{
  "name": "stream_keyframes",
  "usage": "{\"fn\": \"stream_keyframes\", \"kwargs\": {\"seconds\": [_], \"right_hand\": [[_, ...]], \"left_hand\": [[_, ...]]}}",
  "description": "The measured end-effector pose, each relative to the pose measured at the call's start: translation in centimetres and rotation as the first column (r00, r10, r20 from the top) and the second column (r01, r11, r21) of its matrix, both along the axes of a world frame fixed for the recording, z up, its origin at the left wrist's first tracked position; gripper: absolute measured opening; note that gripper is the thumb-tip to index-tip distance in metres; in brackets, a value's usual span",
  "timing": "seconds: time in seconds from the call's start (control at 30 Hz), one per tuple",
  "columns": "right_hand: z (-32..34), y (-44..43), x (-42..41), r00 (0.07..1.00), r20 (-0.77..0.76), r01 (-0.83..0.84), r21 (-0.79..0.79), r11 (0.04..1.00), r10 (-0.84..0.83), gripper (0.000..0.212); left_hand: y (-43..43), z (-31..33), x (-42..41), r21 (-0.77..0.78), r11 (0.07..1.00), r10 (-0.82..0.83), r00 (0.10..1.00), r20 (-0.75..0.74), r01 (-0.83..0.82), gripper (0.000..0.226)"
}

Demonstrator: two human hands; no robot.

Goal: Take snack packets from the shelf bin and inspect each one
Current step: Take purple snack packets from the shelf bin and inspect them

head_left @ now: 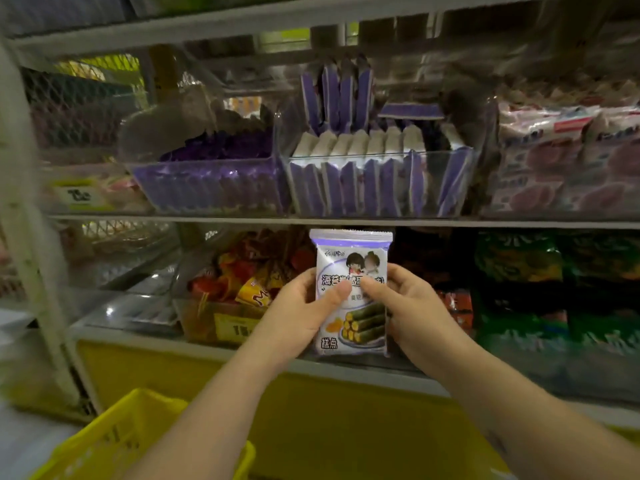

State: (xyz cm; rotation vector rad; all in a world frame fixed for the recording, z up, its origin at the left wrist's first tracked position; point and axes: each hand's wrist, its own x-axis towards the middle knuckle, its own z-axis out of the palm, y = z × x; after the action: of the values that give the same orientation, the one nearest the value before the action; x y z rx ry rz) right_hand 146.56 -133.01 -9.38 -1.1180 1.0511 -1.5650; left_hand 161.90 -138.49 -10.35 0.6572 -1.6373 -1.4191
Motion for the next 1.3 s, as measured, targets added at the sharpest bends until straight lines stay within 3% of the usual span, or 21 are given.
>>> {"fn": "stream_keyframes", "kwargs": {"seconds": [0.13,0.27,0.4,0.57,0.83,0.97,1.07,1.2,1.3], "right_hand": [[-2.2,-0.4,-0.2,0.990,-0.114,-0.065,0.112,0.992,0.077,0.021],[-2.8,-0.8,-0.6,0.986,-0.138,-0.079,0.097,0.992,0.092,0.025],[-2.6,-0.7,-0.9,0.995,0.010,-0.100,0.046,0.994,0.100,0.041],[-2.1,0.0,-0.8,0.970,0.194,-0.157,0.046,0.987,0.146,0.036],[-1.8,0.1,-0.3,0.957,0.267,-0.146,0.124,0.982,0.108,0.029],[-2.0,-0.1,-0.4,0.958,0.248,-0.184,0.142,0.973,0.145,0.040],[-2.2,-0.3,-0.8,0.979,0.143,-0.174,0.193,0.966,0.148,0.047],[-2.0,0.3,-1.5,0.919,-0.053,-0.352,0.337,0.873,0.391,0.047],[-2.1,0.6,-1.4,0.900,0.004,-0.402,0.397,0.825,0.436,0.038]], "left_hand": [[-0.5,-1.6,0.2,-0.018,0.996,0.083,0.996,0.045,-0.082,0.025],[-0.8,-1.9,0.0,0.072,0.993,0.097,0.995,-0.018,-0.095,0.020],[-0.4,-2.3,-0.6,0.099,0.993,0.069,0.997,-0.027,-0.066,0.028],[0.2,-2.2,-0.8,0.229,0.973,0.060,0.993,-0.098,-0.036,0.039],[0.8,-1.7,-0.6,0.291,0.949,0.174,0.971,-0.164,-0.121,0.031],[1.0,-1.7,-0.5,0.318,0.940,0.190,0.965,-0.180,-0.125,0.037],[1.1,-1.5,-0.4,0.348,0.927,0.207,0.963,-0.173,-0.137,0.034],[0.9,-1.2,0.2,0.414,0.895,0.261,0.947,-0.188,-0.165,0.035],[0.7,-0.9,0.8,0.444,0.887,0.224,0.958,-0.178,-0.125,0.042]]}}
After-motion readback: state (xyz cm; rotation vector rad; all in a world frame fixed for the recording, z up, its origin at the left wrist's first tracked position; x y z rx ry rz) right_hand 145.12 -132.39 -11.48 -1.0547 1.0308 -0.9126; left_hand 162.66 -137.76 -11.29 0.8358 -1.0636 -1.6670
